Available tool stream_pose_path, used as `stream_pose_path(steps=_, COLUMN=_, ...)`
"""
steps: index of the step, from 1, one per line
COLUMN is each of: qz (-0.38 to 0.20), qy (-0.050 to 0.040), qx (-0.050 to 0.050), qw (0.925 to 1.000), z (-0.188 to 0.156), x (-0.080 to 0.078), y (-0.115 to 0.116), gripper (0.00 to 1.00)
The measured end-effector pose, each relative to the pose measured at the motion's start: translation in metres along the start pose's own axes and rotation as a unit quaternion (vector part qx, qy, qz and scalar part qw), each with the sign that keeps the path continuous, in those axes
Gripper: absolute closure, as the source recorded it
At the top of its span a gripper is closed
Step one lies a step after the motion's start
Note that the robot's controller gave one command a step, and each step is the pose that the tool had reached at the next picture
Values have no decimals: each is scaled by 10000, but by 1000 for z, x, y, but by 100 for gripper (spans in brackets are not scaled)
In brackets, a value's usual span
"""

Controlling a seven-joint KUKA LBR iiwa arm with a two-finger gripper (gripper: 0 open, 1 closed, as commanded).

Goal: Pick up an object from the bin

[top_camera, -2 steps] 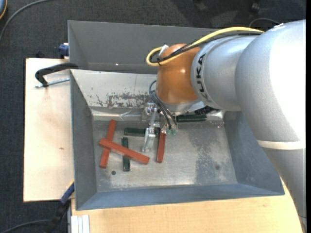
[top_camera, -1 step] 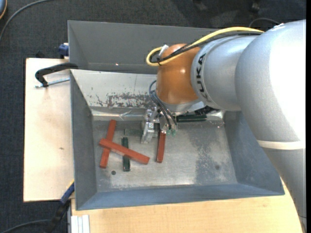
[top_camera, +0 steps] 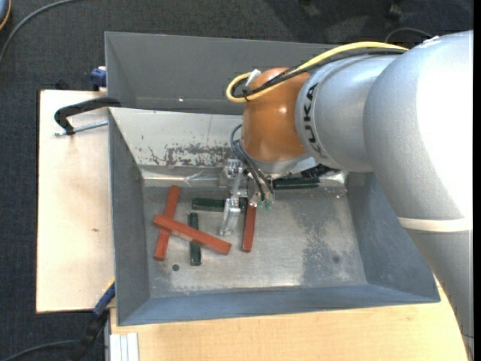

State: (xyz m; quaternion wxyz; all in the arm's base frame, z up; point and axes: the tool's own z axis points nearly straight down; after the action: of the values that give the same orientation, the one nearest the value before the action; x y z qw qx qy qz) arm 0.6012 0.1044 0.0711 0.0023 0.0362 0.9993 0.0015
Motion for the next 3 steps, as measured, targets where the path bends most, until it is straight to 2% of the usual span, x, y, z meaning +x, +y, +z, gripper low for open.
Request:
stream_pose_path(steps=1, qz=1, qy=1, qx=0, qw=10000, z=0, x=0, y=0, gripper=100)
stream_pose_path(steps=2, qz=-1, qy=0, qx=0, qw=10000, z=0, x=0, y=0, gripper=0)
stream_pose_path(steps=3, qz=-1, qy=1, qx=0, qw=10000, z=0, x=0, y=0, gripper=100)
